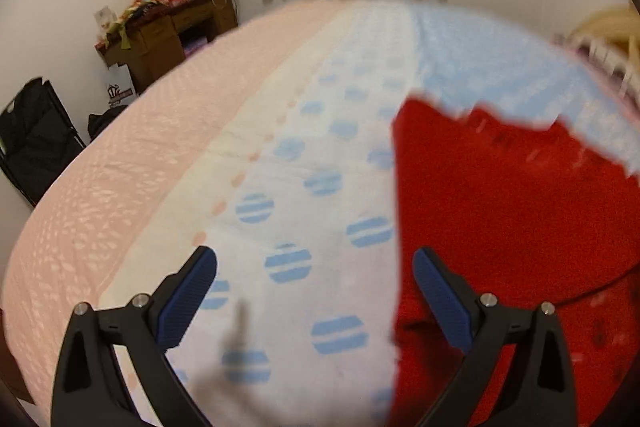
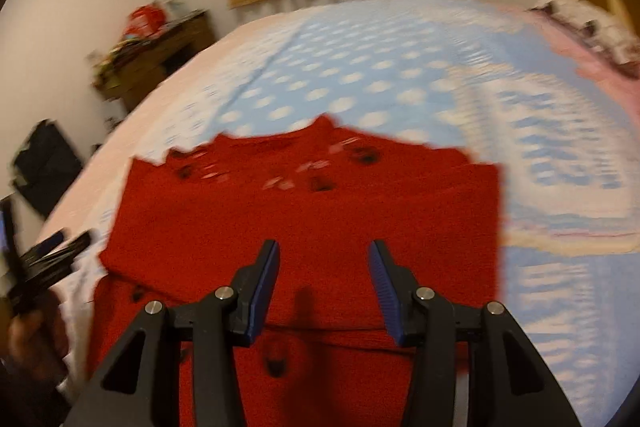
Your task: Fold small clothes
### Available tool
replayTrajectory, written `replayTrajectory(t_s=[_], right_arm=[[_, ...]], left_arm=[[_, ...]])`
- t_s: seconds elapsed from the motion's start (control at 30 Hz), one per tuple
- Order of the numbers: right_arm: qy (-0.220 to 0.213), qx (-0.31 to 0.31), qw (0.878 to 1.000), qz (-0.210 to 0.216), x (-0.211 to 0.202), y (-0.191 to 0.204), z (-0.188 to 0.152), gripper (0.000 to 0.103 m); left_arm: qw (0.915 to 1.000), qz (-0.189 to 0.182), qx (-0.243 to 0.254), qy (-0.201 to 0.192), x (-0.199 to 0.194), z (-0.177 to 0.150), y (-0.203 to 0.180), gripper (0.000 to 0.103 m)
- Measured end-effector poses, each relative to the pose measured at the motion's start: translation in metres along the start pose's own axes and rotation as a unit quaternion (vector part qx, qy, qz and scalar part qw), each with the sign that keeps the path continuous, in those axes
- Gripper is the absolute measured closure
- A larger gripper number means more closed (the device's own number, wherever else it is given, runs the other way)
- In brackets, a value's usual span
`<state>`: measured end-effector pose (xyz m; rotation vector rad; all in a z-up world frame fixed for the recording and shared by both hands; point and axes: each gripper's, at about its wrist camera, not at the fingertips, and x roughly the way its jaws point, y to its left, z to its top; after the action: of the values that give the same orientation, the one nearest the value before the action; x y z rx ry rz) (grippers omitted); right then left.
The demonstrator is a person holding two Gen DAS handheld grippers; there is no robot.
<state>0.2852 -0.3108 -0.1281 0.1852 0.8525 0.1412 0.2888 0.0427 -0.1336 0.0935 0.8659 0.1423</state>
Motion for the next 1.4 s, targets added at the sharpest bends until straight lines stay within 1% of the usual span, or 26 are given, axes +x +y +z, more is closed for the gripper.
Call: replayTrajectory(t_s=[0.03,0.07,0.1,0.13,0.17,0.2,0.27,0.33,0.37,0.47,0.5,0.6,0.67,0.9,1.03,1.17,1.23,1.3,1.4], right_arm=[[0.009,0.002,1.0,-0.009,0.006,0.0,-0.002,0.055],[0.025,0.006,1.0,-0.018,0.015,-0.002,-0.006,0.055],[0.027,0.008,0.999,-0.014,0.018,-0.005,-0.01,0.055],[0.017,0.003,1.0,-0.012,0.015,-0.004,-0.013,0.055],[0.019,-0.005,1.0,-0.011,0.012,-0.003,-0.015,0.055],[0.02,-0.008,1.0,-0.011,0.01,-0.003,-0.014,0.055],[0.0,-0.003,1.0,-0.007,0.0,-0.006,-0.011,0.055],[-0.019,0.006,1.0,-0.018,-0.01,-0.014,-0.006,0.055],[-0.019,0.011,1.0,-0.02,-0.012,-0.018,-0.005,0.055],[0.007,0.019,1.0,-0.024,-0.003,-0.029,-0.005,0.055],[0.023,0.017,0.999,-0.028,0.005,-0.033,-0.008,0.055],[0.013,0.022,1.0,-0.018,0.003,-0.04,-0.011,0.055],[0.014,0.027,0.999,-0.015,0.003,-0.042,-0.011,0.055],[0.009,0.015,1.0,-0.026,-0.001,-0.037,-0.015,0.055],[0.008,0.01,1.0,-0.025,0.0,-0.038,-0.019,0.055],[0.004,0.022,0.999,-0.031,-0.003,-0.037,-0.019,0.055],[0.001,0.012,0.999,-0.037,-0.005,-0.033,-0.021,0.055],[0.008,-0.003,0.999,-0.047,0.003,-0.031,-0.026,0.055],[0.003,0.0,0.999,-0.047,0.004,-0.032,-0.025,0.054]], left_arm=[[0.9997,0.018,0.007,0.012,0.01,-0.003,-0.002,0.002],[0.9995,0.022,0.009,0.022,0.019,-0.006,0.0,0.001],[0.9998,0.011,-0.003,0.017,0.019,-0.009,0.005,0.001],[0.9997,0.002,-0.015,0.018,0.018,-0.008,0.011,0.002],[0.9996,0.001,-0.018,0.022,0.016,-0.007,0.014,0.002],[0.9997,0.001,-0.016,0.021,0.015,-0.005,0.015,0.002],[0.9998,0.004,-0.012,0.012,0.013,0.0,0.015,0.002],[0.9998,-0.007,-0.017,0.002,0.008,0.006,0.015,0.002],[0.9998,-0.006,-0.018,-0.001,0.007,0.008,0.013,0.002],[0.9999,-0.003,-0.008,-0.008,0.009,0.017,0.004,0.002],[1.0,0.005,-0.001,-0.006,0.014,0.02,0.0,0.002],[0.999,0.025,0.022,0.03,0.039,0.021,-0.008,0.0],[0.9996,0.015,0.007,0.023,0.038,0.021,-0.003,0.0],[0.9995,0.017,0.019,0.019,0.028,0.012,-0.001,0.0],[0.9997,0.003,0.007,0.022,0.031,0.011,0.003,0.0],[0.9997,0.001,0.011,0.021,0.027,0.01,0.002,0.0],[0.9998,-0.004,0.014,0.017,0.025,0.007,0.002,0.0],[0.9998,-0.006,0.013,0.016,0.025,0.006,0.002,0.0],[0.9997,-0.012,0.008,0.019,0.025,0.005,0.003,0.0]])
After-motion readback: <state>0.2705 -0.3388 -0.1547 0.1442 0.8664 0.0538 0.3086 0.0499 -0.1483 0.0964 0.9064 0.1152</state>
